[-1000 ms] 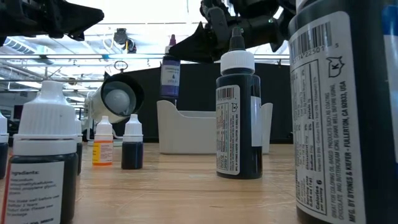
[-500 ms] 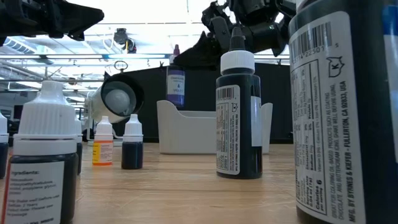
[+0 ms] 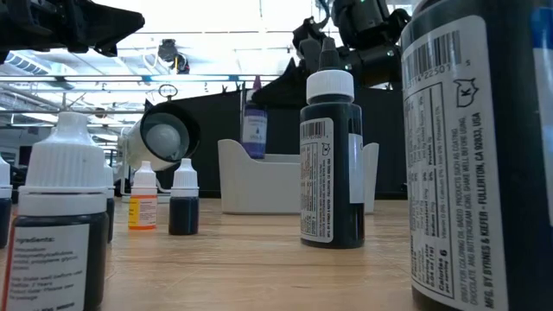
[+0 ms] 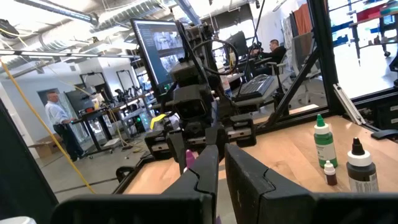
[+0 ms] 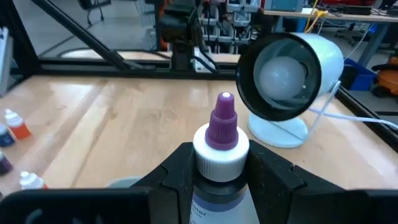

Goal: Pick & Place food coloring
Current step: Put the big violet food coloring bottle into the gray bin

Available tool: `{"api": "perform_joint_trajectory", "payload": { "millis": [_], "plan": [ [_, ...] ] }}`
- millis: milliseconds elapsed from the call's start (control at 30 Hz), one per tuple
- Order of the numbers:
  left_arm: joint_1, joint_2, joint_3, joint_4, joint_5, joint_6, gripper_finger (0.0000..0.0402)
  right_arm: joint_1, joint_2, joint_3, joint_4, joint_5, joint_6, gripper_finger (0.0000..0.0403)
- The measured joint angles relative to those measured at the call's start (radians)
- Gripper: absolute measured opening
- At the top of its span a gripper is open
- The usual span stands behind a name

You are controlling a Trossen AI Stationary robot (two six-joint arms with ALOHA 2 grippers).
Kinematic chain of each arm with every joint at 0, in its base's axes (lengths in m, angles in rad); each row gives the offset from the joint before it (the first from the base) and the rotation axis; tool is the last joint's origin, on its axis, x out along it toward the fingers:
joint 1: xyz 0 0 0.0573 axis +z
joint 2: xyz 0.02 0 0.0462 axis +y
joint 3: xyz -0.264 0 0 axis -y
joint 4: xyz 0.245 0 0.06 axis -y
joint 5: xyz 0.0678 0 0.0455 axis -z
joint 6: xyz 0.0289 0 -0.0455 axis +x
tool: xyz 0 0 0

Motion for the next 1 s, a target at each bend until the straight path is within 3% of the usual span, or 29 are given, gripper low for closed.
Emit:
{"api": "perform_joint_trajectory", "payload": {
  "millis": [633,1000],
  "plan": [
    [0.000,0.000,0.000,0.003,-0.008,0.000,0.0037,0.024,0.069,0.013,0.057,0.099,0.019,0.0114],
    [0.000,0.000,0.000,0.004,-0.025,0.000,0.0037,0.028,0.106,0.024,0.059,0.099,0.039,0.0115]
  ]
}}
